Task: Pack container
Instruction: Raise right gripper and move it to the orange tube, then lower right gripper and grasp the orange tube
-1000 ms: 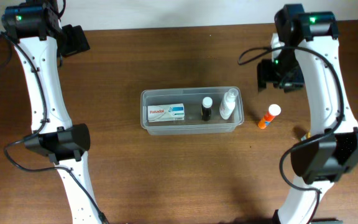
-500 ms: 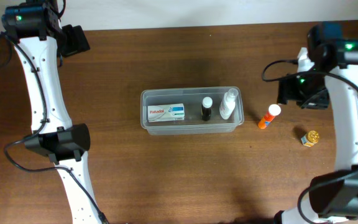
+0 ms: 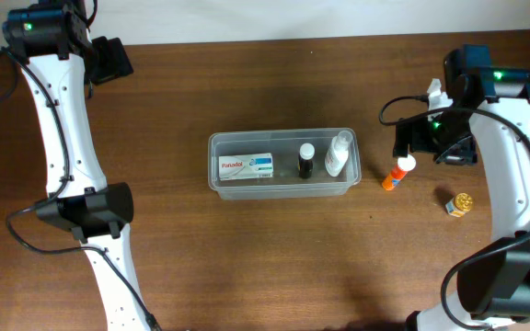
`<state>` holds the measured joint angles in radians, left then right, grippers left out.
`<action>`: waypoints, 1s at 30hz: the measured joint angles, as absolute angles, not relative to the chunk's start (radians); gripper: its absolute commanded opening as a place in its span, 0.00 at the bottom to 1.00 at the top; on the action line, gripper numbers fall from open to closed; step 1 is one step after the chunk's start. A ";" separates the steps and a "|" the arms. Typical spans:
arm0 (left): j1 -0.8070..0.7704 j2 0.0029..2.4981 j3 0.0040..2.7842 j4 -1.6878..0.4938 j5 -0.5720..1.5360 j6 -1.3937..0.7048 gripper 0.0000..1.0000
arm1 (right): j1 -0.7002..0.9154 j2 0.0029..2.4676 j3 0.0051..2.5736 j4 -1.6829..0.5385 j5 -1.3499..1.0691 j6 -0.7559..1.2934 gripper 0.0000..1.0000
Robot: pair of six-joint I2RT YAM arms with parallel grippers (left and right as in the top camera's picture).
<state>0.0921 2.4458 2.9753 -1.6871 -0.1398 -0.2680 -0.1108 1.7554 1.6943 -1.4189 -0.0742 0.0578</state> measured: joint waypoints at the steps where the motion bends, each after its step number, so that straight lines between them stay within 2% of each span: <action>1: 0.092 2.446 2.975 -1.687 -0.140 -0.268 0.99 | -0.111 1.755 1.691 -1.409 -0.074 0.055 0.91; 5: 0.092 2.446 2.975 -1.687 -0.140 -0.268 0.99 | -0.111 1.755 1.636 -1.339 -0.077 0.055 0.91; 6: 0.092 2.446 2.975 -1.687 -0.140 -0.268 0.99 | -0.111 1.755 1.602 -1.308 -0.078 0.055 0.99; 13: 0.092 2.446 2.975 -1.687 -0.140 -0.268 0.99 | -0.111 1.755 1.432 -1.172 -0.081 0.053 0.99; 19: 0.092 2.446 2.975 -1.687 -0.140 -0.268 0.99 | -0.111 1.755 1.398 -1.147 -0.086 0.051 0.72; 24: 0.092 2.446 2.975 -1.687 -0.140 -0.268 1.00 | -0.111 1.755 1.398 -1.126 -0.089 0.052 0.70; 27: 0.092 2.446 2.975 -1.687 -0.140 -0.268 1.00 | -0.111 1.755 1.398 -1.115 -0.089 0.052 0.63; 30: 0.092 2.446 2.975 -1.687 -0.140 -0.268 0.99 | -0.111 1.755 1.398 -1.113 -0.089 0.052 0.62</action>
<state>0.0921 2.4458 2.9753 -1.6867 -0.1398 -0.2680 -0.1108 1.7554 1.3983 -1.1130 -0.0887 0.0525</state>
